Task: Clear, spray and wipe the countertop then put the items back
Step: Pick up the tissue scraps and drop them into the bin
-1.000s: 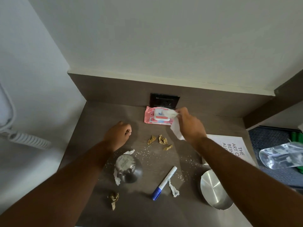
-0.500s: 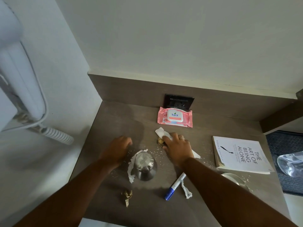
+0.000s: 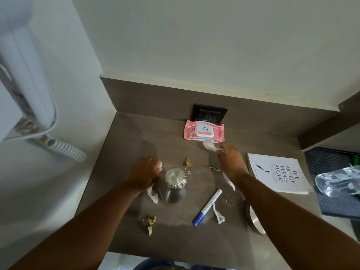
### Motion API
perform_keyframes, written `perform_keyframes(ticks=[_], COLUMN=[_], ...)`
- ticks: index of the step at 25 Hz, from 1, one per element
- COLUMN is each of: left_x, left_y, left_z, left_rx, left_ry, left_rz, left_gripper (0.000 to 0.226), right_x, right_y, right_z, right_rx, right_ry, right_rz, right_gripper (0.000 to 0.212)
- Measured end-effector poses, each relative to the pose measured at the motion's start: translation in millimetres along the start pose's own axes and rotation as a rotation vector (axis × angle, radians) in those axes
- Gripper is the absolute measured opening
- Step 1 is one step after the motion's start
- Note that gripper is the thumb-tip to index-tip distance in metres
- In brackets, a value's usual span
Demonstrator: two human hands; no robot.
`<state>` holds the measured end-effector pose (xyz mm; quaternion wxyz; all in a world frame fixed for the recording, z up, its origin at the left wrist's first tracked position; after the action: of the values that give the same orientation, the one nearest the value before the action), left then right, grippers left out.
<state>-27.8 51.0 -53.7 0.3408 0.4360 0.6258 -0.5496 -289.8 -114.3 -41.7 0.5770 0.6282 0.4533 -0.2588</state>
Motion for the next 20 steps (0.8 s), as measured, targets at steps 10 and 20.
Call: perform_keyframes(ticks=[10,20], left_x=[-24.5,18.8], left_y=[19.3,20.2], left_z=[-55.9,-93.0], left_rx=[-0.217,-0.181], left_ry=[-0.163,-0.098], left_rz=[0.161,0.159], left_gripper=[0.023,0.051], right_x=[21.7,27.0], right_y=[-18.6,40.0], right_z=[-32.7,-21.2], right_rx=[-0.170,-0.427], right_ry=[0.142,0.157], right_rz=[-0.358,-0.223], right_gripper=[0.035,0.051])
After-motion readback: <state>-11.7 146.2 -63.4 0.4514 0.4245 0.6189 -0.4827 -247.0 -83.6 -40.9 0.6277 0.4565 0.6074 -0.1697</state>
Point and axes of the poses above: each hand's wrist, its own z-axis towards the middle knuckle, its own x-axis out of the palm, y = z × x, the point moved 1 cm from there along z, towards the middle knuckle, and after that the axes turned 12 degrees about x, right-handed, at the moved point
